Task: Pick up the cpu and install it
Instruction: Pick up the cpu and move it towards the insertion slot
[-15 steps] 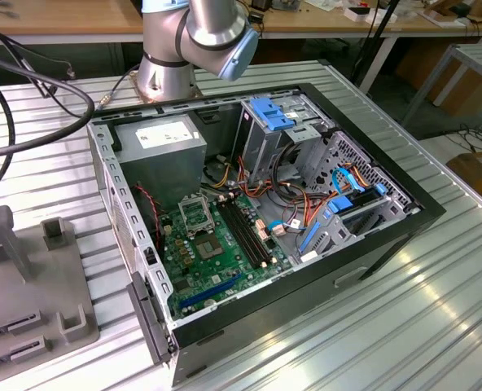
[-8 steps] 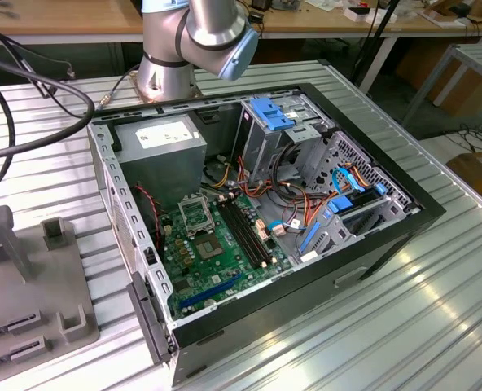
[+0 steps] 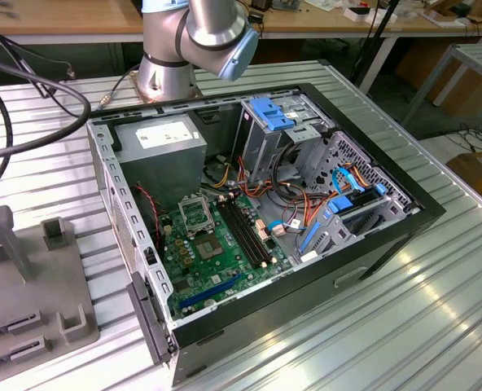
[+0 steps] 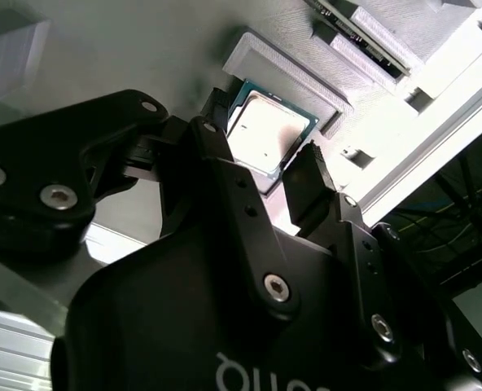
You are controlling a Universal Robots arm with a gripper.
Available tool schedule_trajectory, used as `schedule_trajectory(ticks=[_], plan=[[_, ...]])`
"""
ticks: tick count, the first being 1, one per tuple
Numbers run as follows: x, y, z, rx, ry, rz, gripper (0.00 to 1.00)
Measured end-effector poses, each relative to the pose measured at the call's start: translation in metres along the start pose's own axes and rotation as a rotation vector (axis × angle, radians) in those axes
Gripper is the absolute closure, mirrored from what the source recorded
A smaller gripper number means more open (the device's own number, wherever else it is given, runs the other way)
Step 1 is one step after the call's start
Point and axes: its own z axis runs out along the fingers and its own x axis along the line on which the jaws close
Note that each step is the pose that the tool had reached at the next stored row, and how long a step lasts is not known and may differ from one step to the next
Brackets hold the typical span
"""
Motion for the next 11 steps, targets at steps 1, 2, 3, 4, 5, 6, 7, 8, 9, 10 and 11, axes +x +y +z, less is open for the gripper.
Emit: schedule_trajectory(ticks=[1, 2, 3, 4, 5, 6, 7, 8, 9, 10, 11], plan=[[0.0, 0.0, 0.0, 0.0001, -0.0001, -0.005, 0.45], [0.0, 0.0, 0.0, 0.0002, -0.0002, -0.007, 0.45], [0.0, 0.0, 0.0001, 0.0001, -0.0003, -0.007, 0.45], [0.0, 0.0, 0.0001, 0.0001, -0.0004, -0.007, 0.45], [0.0, 0.0, 0.0001, 0.0001, -0.0004, -0.007, 0.45], [0.0, 0.0, 0.0002, 0.0001, -0.0004, -0.007, 0.45], [-0.0001, 0.0, 0.0002, 0.0001, -0.0005, -0.007, 0.45], [-0.0004, 0.0, 0.0002, 0.0001, -0.0005, -0.007, 0.45], [-0.0006, -0.0001, 0.0002, 0.0, -0.0004, -0.007, 0.45], [-0.0006, -0.0001, 0.0002, 0.0001, -0.0003, -0.007, 0.45], [-0.0006, -0.0001, 0.0001, 0.0001, -0.0003, -0.007, 0.45]])
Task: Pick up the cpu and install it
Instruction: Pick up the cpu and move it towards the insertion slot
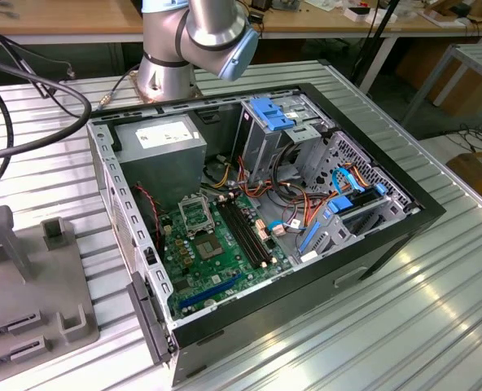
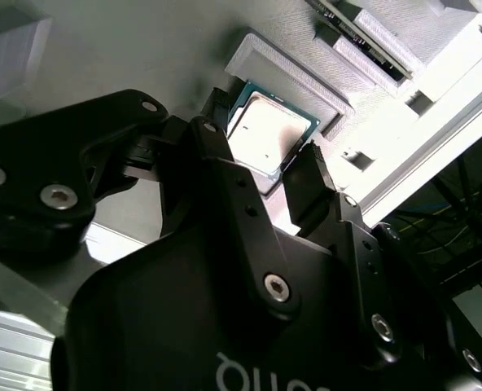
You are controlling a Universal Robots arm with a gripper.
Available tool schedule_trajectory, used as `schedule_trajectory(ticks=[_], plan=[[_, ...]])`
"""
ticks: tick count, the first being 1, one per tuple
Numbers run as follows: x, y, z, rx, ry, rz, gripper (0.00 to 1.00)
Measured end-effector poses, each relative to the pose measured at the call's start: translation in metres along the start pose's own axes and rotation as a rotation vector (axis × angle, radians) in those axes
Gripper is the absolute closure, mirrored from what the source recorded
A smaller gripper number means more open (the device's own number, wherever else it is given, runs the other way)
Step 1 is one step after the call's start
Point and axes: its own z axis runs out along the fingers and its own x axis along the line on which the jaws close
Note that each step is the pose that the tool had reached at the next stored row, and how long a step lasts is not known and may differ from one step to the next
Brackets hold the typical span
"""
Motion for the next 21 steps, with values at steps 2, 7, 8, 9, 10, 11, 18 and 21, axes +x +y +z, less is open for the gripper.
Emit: schedule_trajectory(ticks=[2, 7, 8, 9, 10, 11, 18, 21], plan=[[0.0, 0.0, 0.0, 0.0, 0.0, 0.0, 0.45], [0.0, 0.0, 0.0, 0.0001, 0.0002, 0.0, 0.53], [0.0, 0.0, 0.0001, 0.0001, 0.0001, 0.0, 0.53], [0.0, 0.0, 0.0001, 0.0, 0.0, 0.0, 0.53], [0.0, 0.0, 0.0002, 0.0, 0.0, 0.0, 0.53], [0.0, 0.0, 0.0001, -0.0001, 0.0, 0.0, 0.53], [-0.0002, 0.0, 0.0002, -0.0003, 0.0001, 0.006, 0.53], [-0.0005, 0.0, 0.0002, -0.0005, 0.0003, 0.014, 0.53]])
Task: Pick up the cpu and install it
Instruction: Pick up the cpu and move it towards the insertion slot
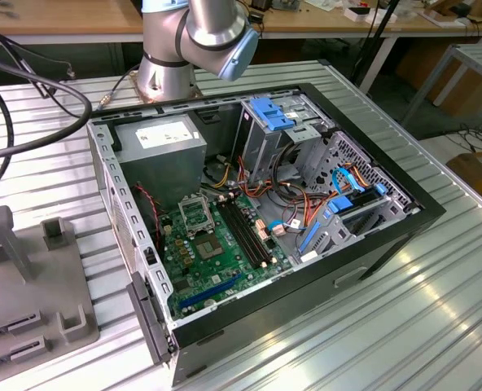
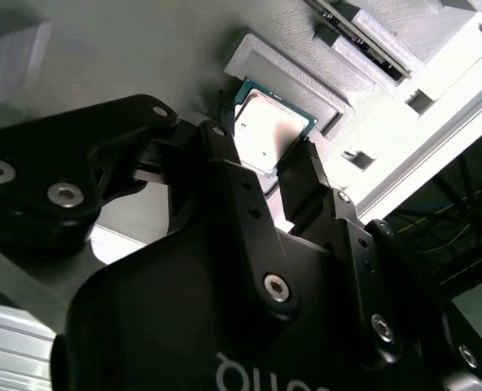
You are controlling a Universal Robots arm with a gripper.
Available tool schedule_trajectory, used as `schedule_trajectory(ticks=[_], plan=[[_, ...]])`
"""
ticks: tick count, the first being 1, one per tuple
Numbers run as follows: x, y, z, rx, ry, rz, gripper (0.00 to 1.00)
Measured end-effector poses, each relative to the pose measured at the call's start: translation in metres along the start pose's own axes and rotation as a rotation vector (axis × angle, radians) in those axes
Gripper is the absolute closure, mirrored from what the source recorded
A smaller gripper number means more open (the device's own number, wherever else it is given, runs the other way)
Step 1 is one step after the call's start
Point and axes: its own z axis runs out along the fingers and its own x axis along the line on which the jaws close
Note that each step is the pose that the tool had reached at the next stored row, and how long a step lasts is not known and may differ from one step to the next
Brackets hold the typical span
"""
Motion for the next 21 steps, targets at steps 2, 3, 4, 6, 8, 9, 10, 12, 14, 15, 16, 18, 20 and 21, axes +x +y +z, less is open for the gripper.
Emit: schedule_trajectory(ticks=[2, 3, 4, 6, 8, 9, 10, 12, 14, 15, 16, 18, 20, 21], plan=[[-0.0001, 0.0, 0.0, 0.0, 0.0001, 0.004, 0.53], [-0.0001, 0.0, 0.0, 0.0, 0.0002, 0.005, 0.53], [-0.0001, 0.0, 0.0, 0.0, 0.0002, 0.006, 0.53], [-0.0001, 0.0, 0.0, -0.0001, 0.0002, 0.01, 0.53], [-0.0001, 0.0, 0.0, -0.0002, 0.0004, 0.018, 0.53], [-0.0001, 0.0, 0.0, -0.0003, 0.0005, 0.021, 0.53], [-0.0002, 0.0, 0.0, -0.0004, 0.0006, 0.024, 0.53], [-0.0002, 0.0, 0.0, -0.0003, 0.0006, 0.025, 0.53], [-0.0002, 0.0, 0.0, -0.0004, 0.0006, 0.025, 0.53], [-0.0002, 0.0, 0.0, -0.0003, 0.0006, 0.025, 0.53], [-0.0001, 0.0, 0.0, -0.0003, 0.0007, 0.025, 0.53], [-0.0001, 0.0, 0.0, -0.0004, 0.0006, 0.026, 0.53], [-0.0002, 0.0, -0.0011, -0.0007, 0.0003, 0.026, 0.53], [-0.0001, -0.0001, -0.0022, -0.0005, 0.0005, 0.026, 0.53]])
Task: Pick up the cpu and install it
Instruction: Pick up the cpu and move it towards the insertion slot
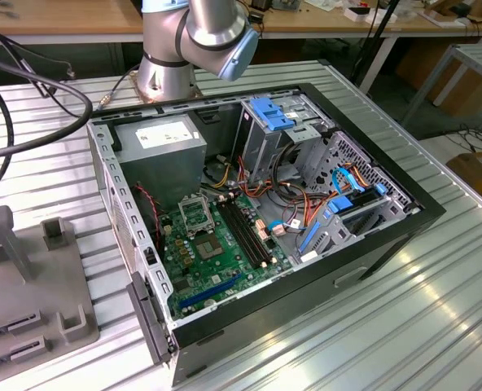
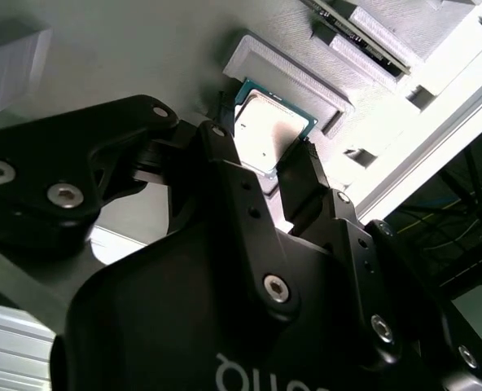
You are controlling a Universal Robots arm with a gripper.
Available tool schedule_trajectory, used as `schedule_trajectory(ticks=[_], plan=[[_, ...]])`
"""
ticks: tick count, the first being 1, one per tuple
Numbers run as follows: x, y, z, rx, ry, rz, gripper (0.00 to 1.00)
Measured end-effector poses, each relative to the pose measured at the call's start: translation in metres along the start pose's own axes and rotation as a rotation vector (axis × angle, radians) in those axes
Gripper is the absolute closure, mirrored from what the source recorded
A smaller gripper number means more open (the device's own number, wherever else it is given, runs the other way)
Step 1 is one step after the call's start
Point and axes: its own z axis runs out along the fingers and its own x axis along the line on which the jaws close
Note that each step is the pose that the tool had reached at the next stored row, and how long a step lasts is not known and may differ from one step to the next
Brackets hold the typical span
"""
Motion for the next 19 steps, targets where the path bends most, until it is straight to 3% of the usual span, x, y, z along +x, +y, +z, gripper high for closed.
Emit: schedule_trajectory(ticks=[19], plan=[[-0.0005, -0.0002, -0.009, -0.0011, 0.0006, 0.0, 0.55]])
